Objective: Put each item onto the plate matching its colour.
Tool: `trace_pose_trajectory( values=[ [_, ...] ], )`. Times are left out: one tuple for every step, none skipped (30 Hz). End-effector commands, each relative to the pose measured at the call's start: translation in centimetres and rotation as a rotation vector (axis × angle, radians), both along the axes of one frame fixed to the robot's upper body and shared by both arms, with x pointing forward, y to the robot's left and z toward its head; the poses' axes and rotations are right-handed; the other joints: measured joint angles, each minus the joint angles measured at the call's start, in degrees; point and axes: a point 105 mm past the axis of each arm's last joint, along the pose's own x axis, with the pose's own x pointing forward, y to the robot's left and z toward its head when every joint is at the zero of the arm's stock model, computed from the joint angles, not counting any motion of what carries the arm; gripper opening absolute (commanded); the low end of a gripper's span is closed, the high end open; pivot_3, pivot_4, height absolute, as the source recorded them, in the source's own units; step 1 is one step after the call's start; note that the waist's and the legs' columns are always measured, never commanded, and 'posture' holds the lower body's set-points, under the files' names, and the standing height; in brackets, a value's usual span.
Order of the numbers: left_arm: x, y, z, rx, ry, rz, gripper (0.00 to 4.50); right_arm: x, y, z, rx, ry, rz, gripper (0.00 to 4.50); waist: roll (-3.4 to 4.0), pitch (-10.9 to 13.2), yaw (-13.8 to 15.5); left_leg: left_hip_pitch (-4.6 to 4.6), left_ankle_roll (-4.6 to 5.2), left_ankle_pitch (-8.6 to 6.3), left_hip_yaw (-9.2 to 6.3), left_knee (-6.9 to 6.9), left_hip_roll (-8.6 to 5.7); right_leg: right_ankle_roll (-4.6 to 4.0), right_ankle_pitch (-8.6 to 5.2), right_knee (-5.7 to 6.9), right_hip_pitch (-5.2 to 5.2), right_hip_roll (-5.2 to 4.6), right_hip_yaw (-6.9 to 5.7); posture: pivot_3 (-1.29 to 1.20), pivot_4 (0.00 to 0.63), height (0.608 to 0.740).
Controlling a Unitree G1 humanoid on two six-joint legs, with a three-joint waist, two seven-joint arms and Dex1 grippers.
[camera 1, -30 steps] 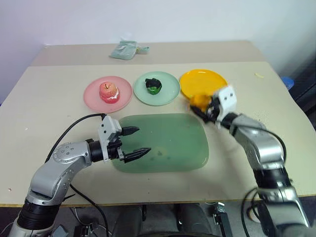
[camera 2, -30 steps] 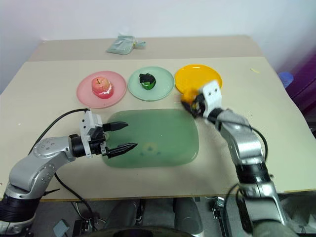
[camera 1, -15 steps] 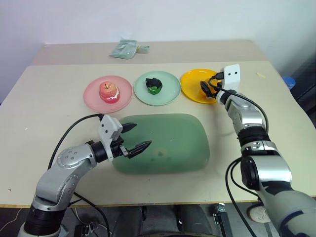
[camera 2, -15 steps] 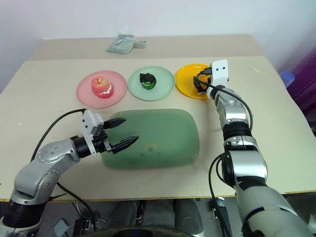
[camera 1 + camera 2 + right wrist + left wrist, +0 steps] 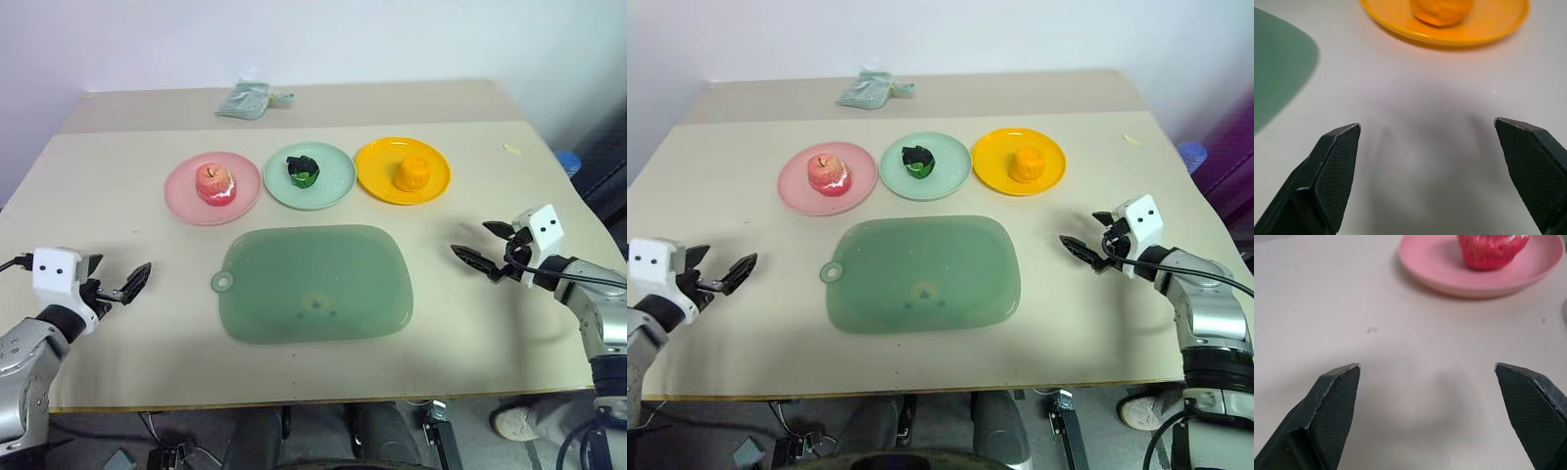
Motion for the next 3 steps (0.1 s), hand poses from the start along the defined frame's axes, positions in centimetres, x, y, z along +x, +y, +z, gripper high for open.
trace_pose_trajectory(
  values=[
    [-0.05,-0.20,1.34,0.017,-0.059,0.013,4.50,0.62,-0.32,1.54,0.019,-0.066,-0.019,4.47,0.00,0.00,0.28,-0.01,0.01,0.00,-0.01,0.01,-0.01,0.00,0.00,-0.02,0.01,-0.01,-0.01,0.00,0.150,0.740],
    [0.03,-0.33,1.34,0.016,-0.063,0.019,4.50,0.90,-0.15,1.49,0.025,-0.066,-0.016,4.47,-0.01,0.00,0.25,-0.02,0.01,-0.01,-0.02,0.01,-0.01,0.00,0.00,-0.03,0.02,-0.03,-0.01,0.00,0.150,0.740],
    [0.06,-0.46,1.17,0.016,-0.065,0.030,4.50,1.29,0.12,1.46,0.030,-0.069,-0.011,4.47,-0.01,0.00,0.25,-0.03,0.02,-0.01,-0.02,0.01,-0.01,0.00,0.00,-0.05,0.02,-0.03,-0.02,0.00,0.150,0.740]
  ],
)
